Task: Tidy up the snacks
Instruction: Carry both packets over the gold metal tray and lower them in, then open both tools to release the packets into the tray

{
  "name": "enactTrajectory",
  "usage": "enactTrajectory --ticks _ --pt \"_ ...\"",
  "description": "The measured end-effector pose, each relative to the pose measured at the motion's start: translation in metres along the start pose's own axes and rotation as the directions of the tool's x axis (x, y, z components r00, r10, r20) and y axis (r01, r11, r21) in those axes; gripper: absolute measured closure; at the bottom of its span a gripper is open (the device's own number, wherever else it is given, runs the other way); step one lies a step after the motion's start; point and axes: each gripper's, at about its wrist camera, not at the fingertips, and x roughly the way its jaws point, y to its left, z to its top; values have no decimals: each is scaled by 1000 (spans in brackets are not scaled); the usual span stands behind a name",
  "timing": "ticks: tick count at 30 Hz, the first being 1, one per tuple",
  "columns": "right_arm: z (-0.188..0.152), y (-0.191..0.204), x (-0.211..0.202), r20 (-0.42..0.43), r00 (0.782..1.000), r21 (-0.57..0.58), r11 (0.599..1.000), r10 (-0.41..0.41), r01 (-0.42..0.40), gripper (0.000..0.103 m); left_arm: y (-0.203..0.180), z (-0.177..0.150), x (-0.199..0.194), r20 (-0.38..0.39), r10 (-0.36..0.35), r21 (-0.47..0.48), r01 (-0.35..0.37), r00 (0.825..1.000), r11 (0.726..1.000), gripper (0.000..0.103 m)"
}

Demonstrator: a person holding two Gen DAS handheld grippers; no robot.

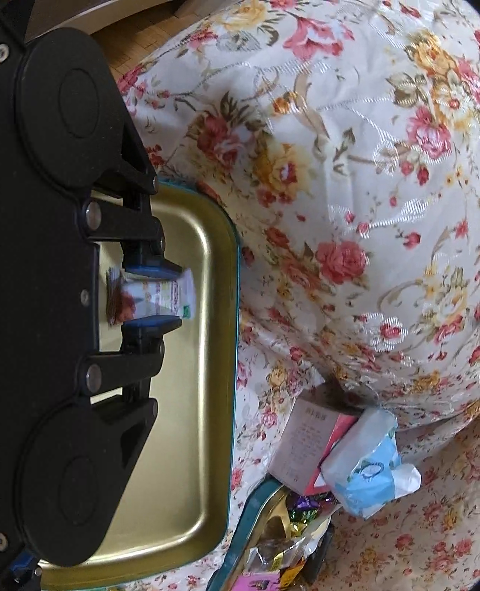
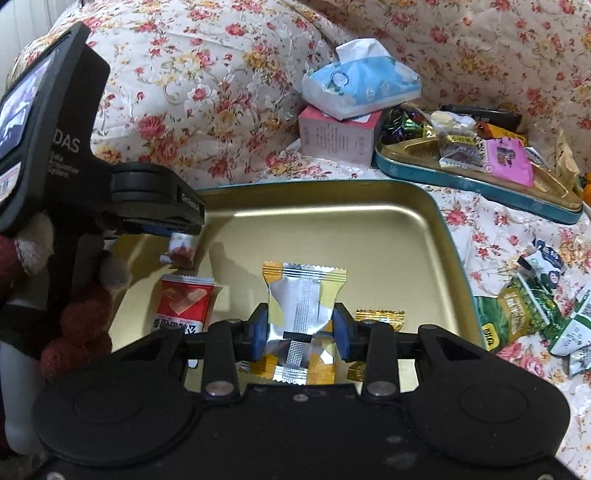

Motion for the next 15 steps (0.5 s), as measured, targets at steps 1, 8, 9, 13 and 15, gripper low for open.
enactTrajectory --ticks 1,8,9,13,15 --pt "0 1 1 0 1000 -5 1000 -2 2 64 0 0 0 -1 1 -1 -1 1000 1000 69" --pt "-2 5 0 24 1000 -29 1000 -9 10 59 -2 -4 -11 22 -7 -8 7 1000 1000 69" --pt "-3 5 -2 33 999 -27 1000 -12 13 57 -2 -4 -15 31 -11 -12 11 999 1000 69" --pt "-3 3 -13 74 997 -9 1000 -24 25 56 0 -4 -35 85 -29 -35 32 996 999 68" --pt "-3 3 -20 111 993 -7 999 -47 48 52 0 -4 -46 122 -32 -44 38 992 998 68"
